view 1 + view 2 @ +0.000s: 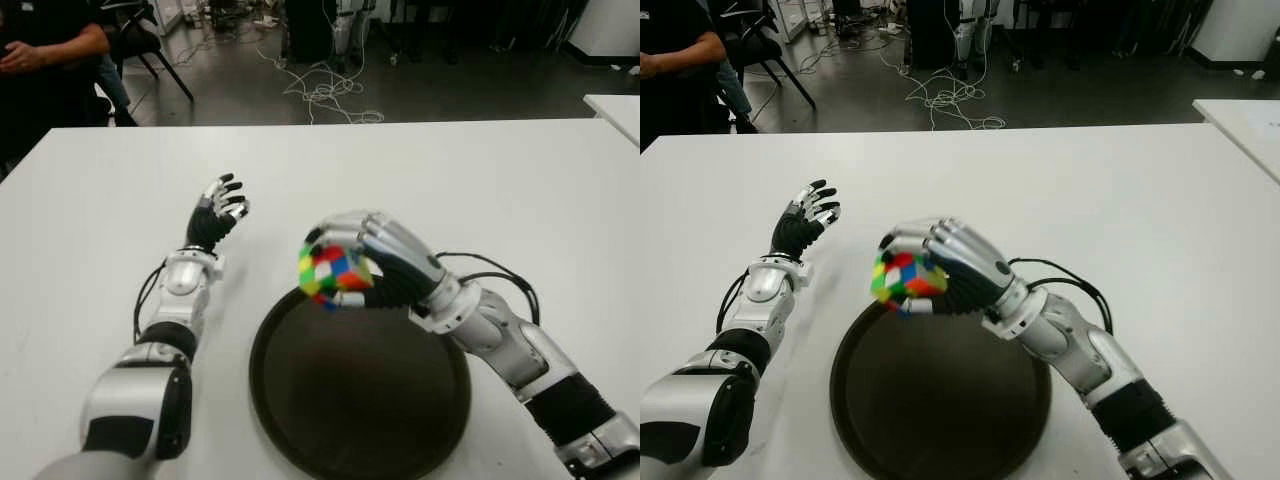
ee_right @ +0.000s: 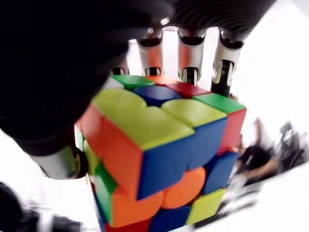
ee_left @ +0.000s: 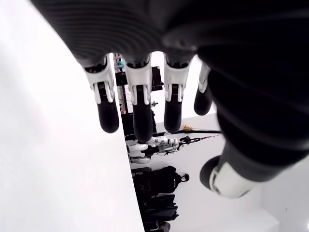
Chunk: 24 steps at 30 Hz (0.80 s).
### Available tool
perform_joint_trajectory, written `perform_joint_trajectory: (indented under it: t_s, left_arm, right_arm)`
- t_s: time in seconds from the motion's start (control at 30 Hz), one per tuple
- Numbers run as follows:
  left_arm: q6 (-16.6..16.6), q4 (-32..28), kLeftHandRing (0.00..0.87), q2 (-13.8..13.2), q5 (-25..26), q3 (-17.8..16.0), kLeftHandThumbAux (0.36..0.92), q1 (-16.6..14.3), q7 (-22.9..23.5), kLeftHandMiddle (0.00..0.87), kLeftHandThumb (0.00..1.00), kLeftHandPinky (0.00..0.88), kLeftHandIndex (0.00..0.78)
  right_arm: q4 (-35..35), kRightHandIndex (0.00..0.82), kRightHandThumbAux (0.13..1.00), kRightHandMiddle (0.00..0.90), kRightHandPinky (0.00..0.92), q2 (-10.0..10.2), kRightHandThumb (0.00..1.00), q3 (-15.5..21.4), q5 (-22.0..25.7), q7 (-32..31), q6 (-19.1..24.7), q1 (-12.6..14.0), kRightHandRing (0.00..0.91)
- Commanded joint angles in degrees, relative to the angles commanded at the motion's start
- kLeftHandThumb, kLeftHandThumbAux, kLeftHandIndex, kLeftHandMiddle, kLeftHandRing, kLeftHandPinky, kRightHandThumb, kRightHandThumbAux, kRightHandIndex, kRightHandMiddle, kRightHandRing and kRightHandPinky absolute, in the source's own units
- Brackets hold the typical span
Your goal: Pick up the Rubik's Cube and put it in the plate
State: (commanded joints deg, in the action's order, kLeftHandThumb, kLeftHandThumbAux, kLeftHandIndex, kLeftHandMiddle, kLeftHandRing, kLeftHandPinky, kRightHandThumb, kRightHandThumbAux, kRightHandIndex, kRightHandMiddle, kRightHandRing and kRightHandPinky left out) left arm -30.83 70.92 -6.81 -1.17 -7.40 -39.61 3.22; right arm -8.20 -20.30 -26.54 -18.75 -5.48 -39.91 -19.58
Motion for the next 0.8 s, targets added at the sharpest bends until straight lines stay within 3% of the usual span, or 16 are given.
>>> perform_joint_trajectory:
  t_s: [0.3,0.5,0.8]
  left_arm:
    - [-0.14,-0.04,0.183,-0.03,-0.33,0.27,0.711,0.03,-0.45,0.185,0.195,0.170,0.109]
    - [-0.65,-0.09,0.181,-0.16,-0.59,0.55,0.715,0.17,-0.16,0.182,0.191,0.169,0.105]
    - [-0.52,-0.03,0.181,-0.18,-0.45,0.58,0.720,0.23,-0.09,0.183,0.189,0.167,0.108]
  right_arm:
    - [-3.85,0.389,0.689,0.567,0.674,2.69,0.835,0.18,4.24,-8.06,1.56,0.19,0.669]
    - [-2.43,0.374,0.697,0.510,0.549,1.57,0.826,0.37,-1.25,-11.70,6.81,-0.70,0.549]
    - [-0.57,0.376,0.699,0.485,0.442,0.82,0.824,0.51,-9.75,-11.06,10.46,-0.80,0.468]
